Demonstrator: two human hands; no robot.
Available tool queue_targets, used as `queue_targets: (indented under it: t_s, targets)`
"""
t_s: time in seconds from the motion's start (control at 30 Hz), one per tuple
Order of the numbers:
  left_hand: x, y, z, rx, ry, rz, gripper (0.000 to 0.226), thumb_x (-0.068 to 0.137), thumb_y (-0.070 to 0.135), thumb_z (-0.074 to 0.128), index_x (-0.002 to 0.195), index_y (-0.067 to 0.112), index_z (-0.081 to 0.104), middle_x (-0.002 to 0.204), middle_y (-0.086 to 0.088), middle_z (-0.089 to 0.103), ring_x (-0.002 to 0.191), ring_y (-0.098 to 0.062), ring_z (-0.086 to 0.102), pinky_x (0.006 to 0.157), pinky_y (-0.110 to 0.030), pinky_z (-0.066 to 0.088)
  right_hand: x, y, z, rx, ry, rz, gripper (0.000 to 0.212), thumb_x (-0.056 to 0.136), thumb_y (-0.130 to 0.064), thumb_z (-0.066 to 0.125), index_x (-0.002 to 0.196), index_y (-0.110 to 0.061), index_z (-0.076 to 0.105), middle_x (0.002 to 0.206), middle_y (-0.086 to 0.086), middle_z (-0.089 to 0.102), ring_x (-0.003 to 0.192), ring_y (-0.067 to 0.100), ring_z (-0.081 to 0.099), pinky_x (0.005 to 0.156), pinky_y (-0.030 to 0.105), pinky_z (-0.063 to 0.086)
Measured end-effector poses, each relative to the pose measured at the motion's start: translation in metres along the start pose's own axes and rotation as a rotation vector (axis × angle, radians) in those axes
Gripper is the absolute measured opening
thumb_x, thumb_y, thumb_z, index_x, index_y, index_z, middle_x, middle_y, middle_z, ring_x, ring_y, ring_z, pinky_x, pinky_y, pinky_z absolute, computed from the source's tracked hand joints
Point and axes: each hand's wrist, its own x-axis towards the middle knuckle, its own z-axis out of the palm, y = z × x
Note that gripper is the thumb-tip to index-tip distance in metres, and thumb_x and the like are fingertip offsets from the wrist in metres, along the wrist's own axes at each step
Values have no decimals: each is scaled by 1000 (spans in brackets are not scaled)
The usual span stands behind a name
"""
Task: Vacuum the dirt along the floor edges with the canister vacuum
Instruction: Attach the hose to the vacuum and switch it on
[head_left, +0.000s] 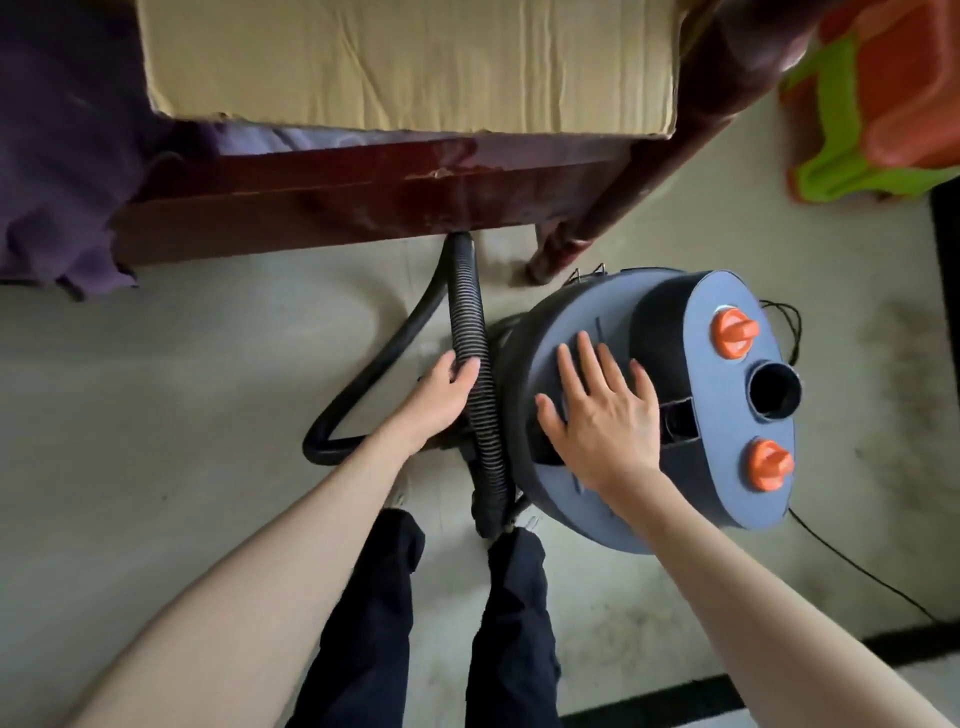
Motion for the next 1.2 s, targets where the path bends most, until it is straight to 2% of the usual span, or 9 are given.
queue_targets:
  t_s: [0.27, 0.5, 0.7, 0.77, 0.83, 0.93, 1.0, 1.13, 1.2]
  targets:
    - [15, -9, 18, -123, 39, -123, 46, 88, 39, 63, 113, 1, 57, 110, -16, 65, 103, -33, 62, 91, -46, 51, -1, -1, -2, 2, -22, 30, 64, 100, -49, 26, 156, -19, 23, 164, 5, 16, 150, 24, 21, 119, 46, 12]
    - [-12, -8, 16, -5, 95, 21, 49, 87, 47, 60, 112, 5, 57, 109, -8, 64, 101, -23, 61, 89, -35, 49, 1, -3, 1, -10, -21, 33, 63, 101, -50, 20, 157, -20, 19, 165, 4, 12, 151, 23, 16, 120, 47, 2]
    - [-67, -11, 3, -313, 33, 48, 13, 92, 27, 60, 88, 15, 60, 96, -8, 68, 88, -21, 66, 86, -40, 55, -55, -35, 10, 210, 72, -37, 57, 103, -48, 29, 151, -17, 37, 165, 7, 11, 152, 24, 4, 117, 42, -16]
    - [-87, -11, 1, -348, 26, 72, 12, 93, 24, 60, 87, 14, 60, 91, -6, 69, 81, -16, 67, 82, -37, 56, -86, -49, 16, 425, 89, -41, 56, 103, -46, 38, 149, -14, 41, 164, 9, 16, 152, 24, 9, 120, 35, -9]
    - [-107, -11, 2, -375, 13, 104, 12, 93, 23, 59, 87, 12, 60, 84, -2, 70, 72, -9, 68, 73, -31, 58, -116, -60, 23, 659, 71, -21, 56, 99, -44, 50, 145, -12, 47, 157, 10, 34, 145, 24, 31, 119, 33, 17]
    - [-136, -8, 6, -394, -36, 132, 14, 93, 23, 59, 92, 9, 61, 74, 3, 73, 68, -5, 70, 58, -22, 56, -156, -69, 34, 944, -54, 72, 57, 90, -45, 65, 139, -19, 48, 121, 0, 64, 108, 21, 61, 87, 29, 45]
    - [-153, -8, 7, -398, -61, 139, 16, 93, 23, 59, 95, 7, 61, 74, 4, 73, 69, -6, 70, 57, -21, 55, -174, -71, 41, 1058, -80, 180, 51, 85, -43, 72, 127, -21, 53, 99, -4, 65, 90, 18, 62, 76, 27, 46]
    - [-186, -10, 7, -343, -112, 80, 18, 93, 23, 60, 97, 6, 62, 90, -7, 71, 77, -13, 71, 64, -26, 57, -208, -73, 39, 1102, -50, 251, 38, 83, -41, 73, 112, -24, 55, 91, -6, 65, 82, 14, 59, 69, 25, 45]
    - [-201, -7, 3, -133, -74, 92, 14, 92, 23, 60, 95, 9, 60, 101, -11, 65, 92, -21, 66, 77, -35, 57, -228, -69, 31, 1089, -27, 274, 33, 84, -40, 73, 108, -27, 53, 85, -10, 62, 77, 12, 57, 63, 19, 41]
